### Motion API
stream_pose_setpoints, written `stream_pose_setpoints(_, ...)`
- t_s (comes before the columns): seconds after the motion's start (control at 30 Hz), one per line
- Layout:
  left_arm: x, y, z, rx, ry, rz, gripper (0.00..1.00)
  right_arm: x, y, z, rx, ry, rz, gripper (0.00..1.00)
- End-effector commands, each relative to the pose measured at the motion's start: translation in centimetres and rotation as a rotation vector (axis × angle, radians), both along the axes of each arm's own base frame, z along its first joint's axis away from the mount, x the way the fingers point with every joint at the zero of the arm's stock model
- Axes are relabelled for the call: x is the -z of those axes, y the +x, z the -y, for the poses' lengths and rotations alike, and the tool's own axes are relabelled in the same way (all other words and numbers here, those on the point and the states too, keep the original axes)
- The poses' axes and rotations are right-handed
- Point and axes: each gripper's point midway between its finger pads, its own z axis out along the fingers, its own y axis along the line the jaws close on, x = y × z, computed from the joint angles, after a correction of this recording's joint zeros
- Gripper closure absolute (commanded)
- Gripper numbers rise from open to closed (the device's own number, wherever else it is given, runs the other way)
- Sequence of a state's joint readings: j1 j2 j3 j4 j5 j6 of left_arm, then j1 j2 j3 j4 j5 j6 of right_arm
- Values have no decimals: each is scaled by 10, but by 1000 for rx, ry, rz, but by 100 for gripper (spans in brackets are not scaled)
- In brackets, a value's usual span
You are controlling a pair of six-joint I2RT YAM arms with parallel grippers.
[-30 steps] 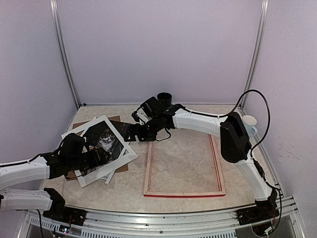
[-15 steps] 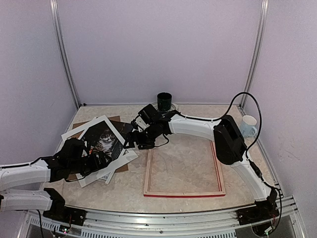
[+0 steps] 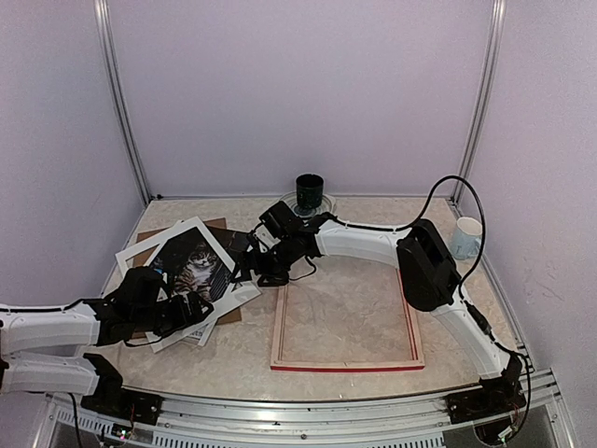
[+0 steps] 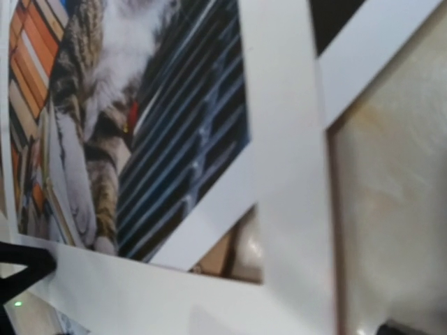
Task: Put the photo into the frame
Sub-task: Pick up the mat board from the photo.
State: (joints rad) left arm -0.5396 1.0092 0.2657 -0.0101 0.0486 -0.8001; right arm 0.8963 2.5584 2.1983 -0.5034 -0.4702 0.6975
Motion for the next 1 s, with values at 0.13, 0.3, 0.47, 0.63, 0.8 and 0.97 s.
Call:
stream_pose_setpoints(0.13, 11, -3, 6, 28, -7, -7, 1, 7, -12, -12, -14, 45, -91, 6)
stream_pose_setpoints(0.3, 14, -4, 6, 33, 0, -12, 1, -12, -13, -12, -19, 85, -90, 6)
stream_pose_setpoints(0.47, 15, -6, 4, 32, -1, -14, 1, -30, -11, -3, -10, 161, -125, 7)
stream_pose_setpoints(0.63, 15, -7, 4, 30, -4, -12, 1, -48, -6, 13, 14, 274, -154, 8)
stream_pose_setpoints(0.8, 14, -6, 5, 33, -5, -11, 1, -66, -7, 12, -25, 390, -169, 10)
stream_pose_setpoints(0.97, 14, -7, 5, 36, -8, -14, 1, -61, -11, 4, -55, 440, -206, 13)
